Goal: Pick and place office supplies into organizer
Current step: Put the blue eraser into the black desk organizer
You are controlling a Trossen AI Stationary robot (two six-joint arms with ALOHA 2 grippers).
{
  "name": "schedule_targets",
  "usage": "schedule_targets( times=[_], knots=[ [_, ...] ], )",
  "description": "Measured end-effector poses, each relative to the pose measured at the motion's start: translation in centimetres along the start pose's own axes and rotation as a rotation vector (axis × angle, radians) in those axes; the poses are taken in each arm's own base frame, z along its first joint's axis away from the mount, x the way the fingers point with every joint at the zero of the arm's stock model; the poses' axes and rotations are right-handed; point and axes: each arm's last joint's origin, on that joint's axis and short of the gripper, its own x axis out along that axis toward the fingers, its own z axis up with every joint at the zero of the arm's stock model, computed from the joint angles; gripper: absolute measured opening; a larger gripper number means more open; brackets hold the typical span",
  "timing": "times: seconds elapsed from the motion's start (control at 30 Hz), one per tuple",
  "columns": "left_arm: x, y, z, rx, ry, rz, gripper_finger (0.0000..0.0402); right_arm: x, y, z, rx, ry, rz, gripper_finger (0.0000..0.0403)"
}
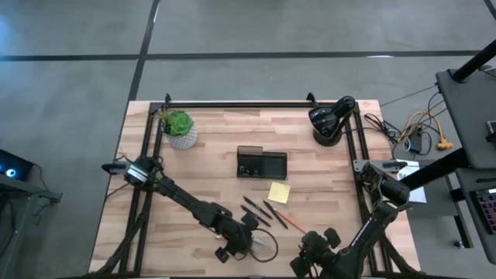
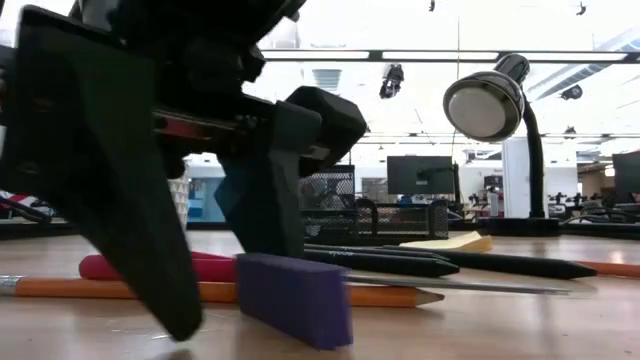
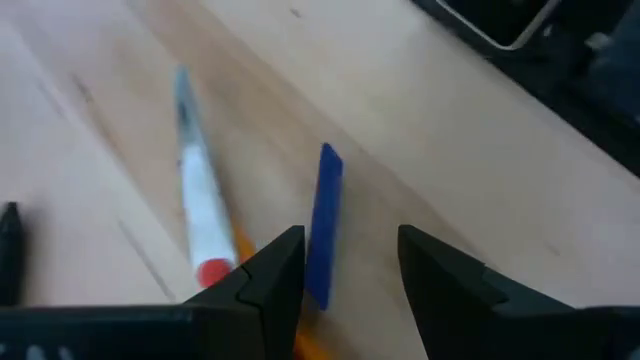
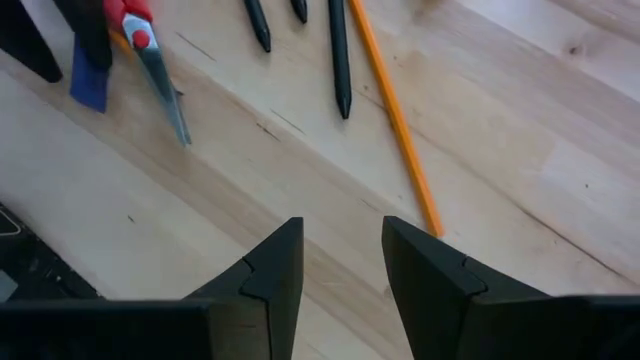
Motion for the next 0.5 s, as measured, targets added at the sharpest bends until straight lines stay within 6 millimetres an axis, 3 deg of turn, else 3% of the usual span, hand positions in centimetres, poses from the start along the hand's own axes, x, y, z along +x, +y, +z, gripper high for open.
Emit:
schedule_targets(
  times=[0.2, 0.5],
  knots=[
    [0.09, 0.22, 0.02, -0.004, 0.007, 0.043, 0.0125, 0.02, -0.01, 0.01, 0.000, 0.000, -0.001, 0.0132],
    [-0.04, 0.33, 0.29, -0.004, -0.002, 0.035, 0.0021, 0.04, -0.02, 0.02, 0.018, -0.001, -0.003, 0.0132]
  ],
)
